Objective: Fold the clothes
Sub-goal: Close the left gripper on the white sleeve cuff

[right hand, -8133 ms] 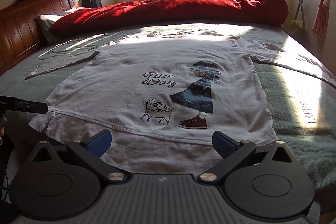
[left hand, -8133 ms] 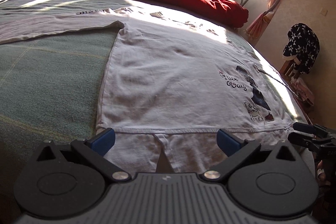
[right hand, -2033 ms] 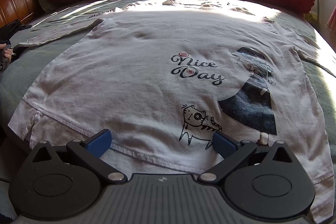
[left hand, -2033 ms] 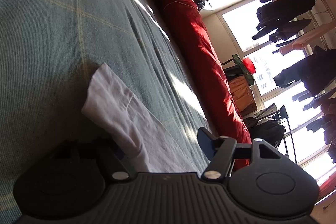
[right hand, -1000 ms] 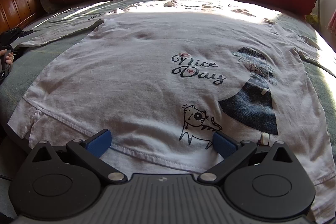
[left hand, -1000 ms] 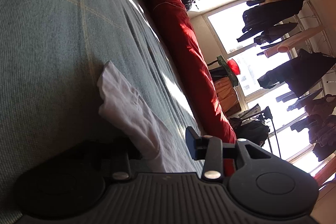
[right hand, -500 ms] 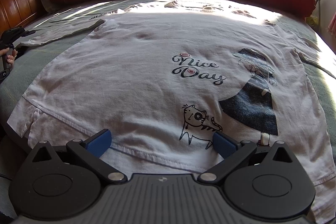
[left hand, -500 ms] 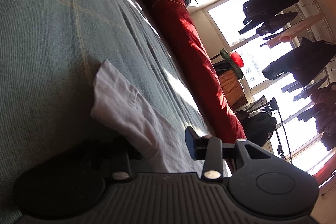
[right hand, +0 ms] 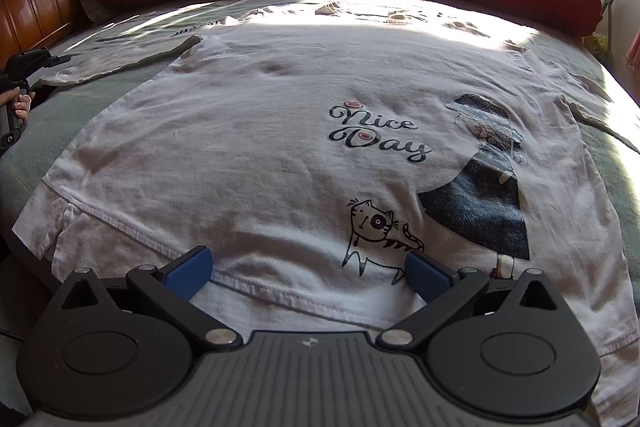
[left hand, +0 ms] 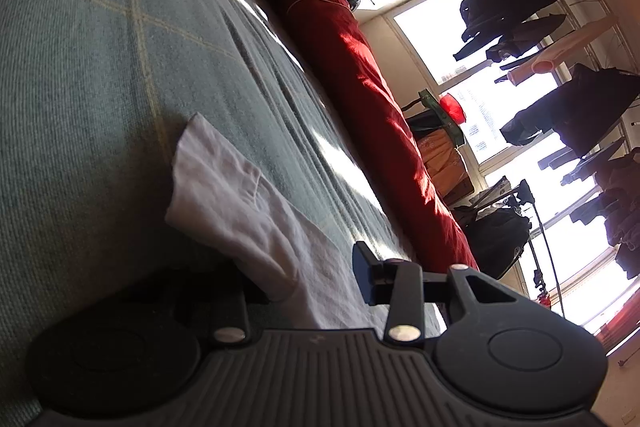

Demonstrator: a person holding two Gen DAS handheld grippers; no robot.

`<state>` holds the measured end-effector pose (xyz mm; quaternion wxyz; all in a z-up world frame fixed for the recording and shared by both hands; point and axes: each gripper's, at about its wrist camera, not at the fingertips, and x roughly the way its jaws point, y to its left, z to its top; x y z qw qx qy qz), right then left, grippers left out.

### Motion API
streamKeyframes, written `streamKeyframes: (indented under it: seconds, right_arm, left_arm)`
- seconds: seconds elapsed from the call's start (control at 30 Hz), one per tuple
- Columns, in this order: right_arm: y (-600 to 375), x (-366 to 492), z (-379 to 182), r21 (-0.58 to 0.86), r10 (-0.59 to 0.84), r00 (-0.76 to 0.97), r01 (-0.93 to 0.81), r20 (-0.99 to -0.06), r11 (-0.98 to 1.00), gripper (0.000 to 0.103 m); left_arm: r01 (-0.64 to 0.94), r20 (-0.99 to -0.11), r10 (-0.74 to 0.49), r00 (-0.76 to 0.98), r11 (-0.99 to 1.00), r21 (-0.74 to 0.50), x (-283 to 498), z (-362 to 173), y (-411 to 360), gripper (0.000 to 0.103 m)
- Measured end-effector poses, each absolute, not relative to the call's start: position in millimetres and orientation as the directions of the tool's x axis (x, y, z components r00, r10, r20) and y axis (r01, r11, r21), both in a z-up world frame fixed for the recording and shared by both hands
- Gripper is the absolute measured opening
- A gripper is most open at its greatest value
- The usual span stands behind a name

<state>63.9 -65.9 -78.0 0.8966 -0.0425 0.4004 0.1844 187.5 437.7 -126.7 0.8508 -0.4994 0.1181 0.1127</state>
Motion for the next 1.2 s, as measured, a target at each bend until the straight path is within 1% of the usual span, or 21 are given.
streamKeyframes:
  seconds: [0.33,0.47,0.53,0.57,0.6,0.63,0.77,0.87,1.13,1.2]
  right_arm:
    - [-67,64,-78,0.071,0.298,0.614,-0.366,-0.731,0.928,0.103]
    - [-67,64,-79,0.07,0.297,0.616,-0.366,-0.73,0.928,0.103]
    - [-67,64,-79,0.07,0.298,0.616,-0.366,-0.729,0.928,0.103]
    - [-67,63,-79,0.07,0.298,0.617,-0.366,-0.729,0.928,0.103]
    - [-67,63,-79,0.07,0.298,0.617,-0.365,-0.729,0.928,0.103]
    - [-67,63,-79,0.07,0.298,0.617,-0.365,-0.729,0.928,0.103]
    - [-67,63,-79,0.07,0.299,0.617,-0.367,-0.728,0.928,0.103]
    - [-68,63,-79,0.071,0.3,0.617,-0.367,-0.727,0.927,0.103]
    - [-68,63,-78,0.069,0.302,0.615,-0.372,-0.729,0.926,0.103]
    - [-68,62,-78,0.067,0.301,0.615,-0.373,-0.729,0.925,0.103]
  left_arm:
    - [-0.316,-0.316,0.081,0.945,0.474,-0.822,189,-127,438,0.038]
    - [-0.319,-0.321,0.078,0.944,0.467,-0.825,189,-128,439,0.036]
    - [-0.33,-0.333,0.077,0.94,0.457,-0.826,189,-128,441,0.027]
    - [-0.342,-0.346,0.077,0.935,0.449,-0.825,189,-128,442,0.016]
    - [-0.354,-0.358,0.078,0.931,0.439,-0.825,189,-127,443,0.01]
    - [-0.36,-0.364,0.077,0.928,0.428,-0.829,188,-127,444,0.008]
    - [-0.349,-0.348,0.077,0.935,0.388,-0.853,185,-129,445,0.008]
    - [-0.368,-0.359,0.097,0.928,0.37,-0.853,189,-131,445,0.008]
    - [-0.448,-0.443,0.115,0.889,0.418,-0.79,194,-117,441,0.006]
    - [-0.459,-0.46,0.1,0.882,0.394,-0.796,195,-116,443,0.007]
